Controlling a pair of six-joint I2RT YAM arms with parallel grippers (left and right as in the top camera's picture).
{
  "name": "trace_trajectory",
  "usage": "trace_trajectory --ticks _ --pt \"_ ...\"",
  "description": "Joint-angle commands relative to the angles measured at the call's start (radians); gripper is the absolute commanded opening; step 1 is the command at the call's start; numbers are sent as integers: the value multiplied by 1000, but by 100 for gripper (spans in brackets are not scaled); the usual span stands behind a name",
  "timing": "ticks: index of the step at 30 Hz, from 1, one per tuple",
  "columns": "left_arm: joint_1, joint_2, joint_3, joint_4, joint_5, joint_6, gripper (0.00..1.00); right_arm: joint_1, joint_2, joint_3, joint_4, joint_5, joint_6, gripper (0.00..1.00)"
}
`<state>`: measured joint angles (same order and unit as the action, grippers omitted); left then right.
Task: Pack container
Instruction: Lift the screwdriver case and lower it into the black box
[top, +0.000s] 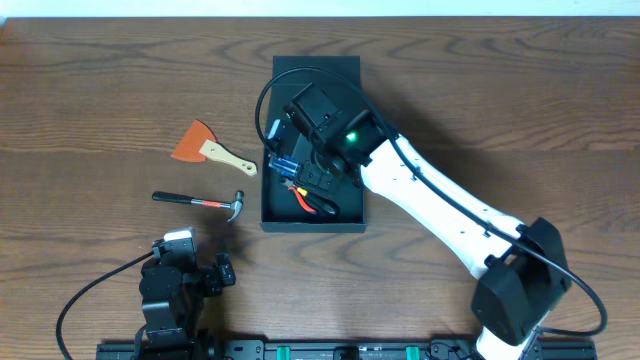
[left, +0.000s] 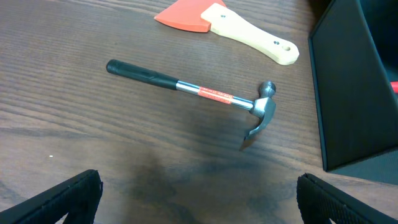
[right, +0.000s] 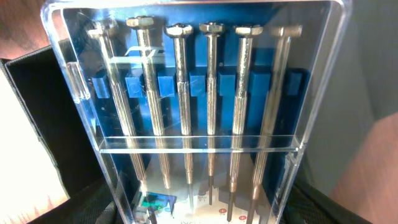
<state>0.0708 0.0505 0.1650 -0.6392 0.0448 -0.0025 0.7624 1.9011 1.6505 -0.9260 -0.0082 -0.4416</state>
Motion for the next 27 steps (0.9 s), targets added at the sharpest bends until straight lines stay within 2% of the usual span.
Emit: trace_trajectory --ticks 1,13,16,19,24,27 --pt "-3 1 -10 -3 -12 6 98 4 85 18 3 -31 19 55" --pt "-3 1 -10 -3 -12 6 99 1 249 18 59 -26 19 56" --pt "-3 1 -10 -3 -12 6 99 1 256 18 61 -26 19 60" --pt "-3 1 -10 -3 -12 6 99 1 257 18 68 -26 19 69" --pt "-3 1 -10 -3 -12 6 99 1 257 18 71 -25 19 75" --pt "-3 1 -10 -3 -12 6 99 2 257 18 70 -25 19 85"
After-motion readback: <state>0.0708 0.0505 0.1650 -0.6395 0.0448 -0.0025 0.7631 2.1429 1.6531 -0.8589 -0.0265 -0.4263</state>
